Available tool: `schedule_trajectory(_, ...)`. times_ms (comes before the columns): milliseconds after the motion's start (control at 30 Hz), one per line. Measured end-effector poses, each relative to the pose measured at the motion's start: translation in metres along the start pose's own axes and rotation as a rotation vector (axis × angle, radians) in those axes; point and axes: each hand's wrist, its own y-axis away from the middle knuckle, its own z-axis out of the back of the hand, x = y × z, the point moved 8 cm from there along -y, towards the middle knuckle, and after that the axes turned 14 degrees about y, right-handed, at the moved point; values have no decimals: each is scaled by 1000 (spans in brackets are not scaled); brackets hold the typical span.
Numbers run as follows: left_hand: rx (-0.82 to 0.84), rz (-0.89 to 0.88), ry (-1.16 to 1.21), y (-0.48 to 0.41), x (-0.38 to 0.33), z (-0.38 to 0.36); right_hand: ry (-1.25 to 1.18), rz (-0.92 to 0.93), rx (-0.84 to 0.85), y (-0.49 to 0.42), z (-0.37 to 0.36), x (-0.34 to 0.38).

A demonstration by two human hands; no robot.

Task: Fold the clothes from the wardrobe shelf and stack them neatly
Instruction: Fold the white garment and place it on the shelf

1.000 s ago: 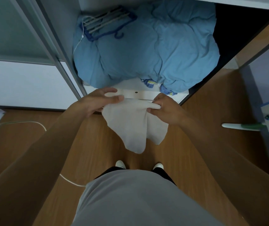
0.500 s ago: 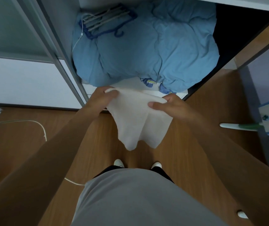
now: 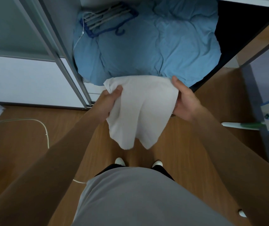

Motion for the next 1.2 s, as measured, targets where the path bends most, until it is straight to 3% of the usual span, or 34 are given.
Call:
schedule_trajectory(167, -111, 25, 32, 0, -9, 6, 319, -31, 28, 2, -12, -31)
schedule_trajectory(267, -101, 48, 84, 4, -14, 9, 163, 10, -65, 1, -16, -30)
schedule_trajectory(367, 160, 49, 148, 7, -10, 4, 6, -7, -119, 2, -14, -22)
schedule_trajectory(467, 391, 67, -27, 20, 8, -8, 5, -86, -208, 0, -5, -21)
schedule_trajectory(533, 330, 31, -88, 20, 14, -11, -4, -125, -233, 0, -2, -21)
schedule_trajectory(633, 132, -3, 58, 12, 11, -7, -79, -113, -153, 1, 0, -23)
schedule_trajectory(767, -63, 38, 127, 1, 9, 5, 287, -71, -52, 0, -4, -43)
schedule_trajectory(1000, -151, -16, -69, -10, -1, 37, 411, -58, -267, -11, 9, -47)
schedule_trajectory(1200, -220, 24, 127, -16, 6, 43, 243, -3, -396, -12, 15, -30)
